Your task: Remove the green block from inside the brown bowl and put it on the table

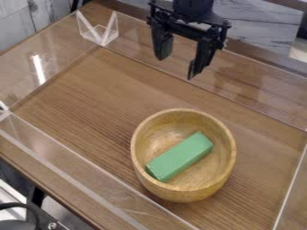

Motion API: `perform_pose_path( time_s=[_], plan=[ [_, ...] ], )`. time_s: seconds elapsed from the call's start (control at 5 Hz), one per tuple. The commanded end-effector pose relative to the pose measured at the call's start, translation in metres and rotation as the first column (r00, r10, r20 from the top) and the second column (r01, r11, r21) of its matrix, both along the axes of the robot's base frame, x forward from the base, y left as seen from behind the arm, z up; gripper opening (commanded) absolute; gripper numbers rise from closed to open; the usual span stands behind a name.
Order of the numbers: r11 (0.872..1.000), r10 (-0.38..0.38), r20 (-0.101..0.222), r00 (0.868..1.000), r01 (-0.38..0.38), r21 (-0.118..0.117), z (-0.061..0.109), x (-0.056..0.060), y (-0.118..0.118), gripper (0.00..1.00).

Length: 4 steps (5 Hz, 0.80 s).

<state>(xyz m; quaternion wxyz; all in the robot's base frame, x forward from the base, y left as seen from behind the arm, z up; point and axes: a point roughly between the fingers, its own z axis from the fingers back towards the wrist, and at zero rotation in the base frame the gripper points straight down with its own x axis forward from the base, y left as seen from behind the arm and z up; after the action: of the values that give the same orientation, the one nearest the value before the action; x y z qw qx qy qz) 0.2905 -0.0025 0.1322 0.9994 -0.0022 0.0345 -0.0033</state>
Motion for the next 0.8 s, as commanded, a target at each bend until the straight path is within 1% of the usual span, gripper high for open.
perform_pose_path(
  time_s=[0.0, 0.2, 0.4, 0.6],
  plan=[
    [0.998, -0.054, -0.012, 0.998, 0.054, -0.008, -0.012, -0.015, -0.014, 1.00],
    [0.976, -0.220, -0.066, 0.973, 0.219, -0.019, -0.050, -0.058, -0.053, 1.00],
    [0.954, -0.298, -0.016, 0.954, 0.298, 0.006, -0.071, -0.079, -0.085, 1.00],
    [0.960, -0.278, 0.022, 0.960, 0.279, -0.018, -0.058, -0.084, -0.065, 1.00]
  ],
)
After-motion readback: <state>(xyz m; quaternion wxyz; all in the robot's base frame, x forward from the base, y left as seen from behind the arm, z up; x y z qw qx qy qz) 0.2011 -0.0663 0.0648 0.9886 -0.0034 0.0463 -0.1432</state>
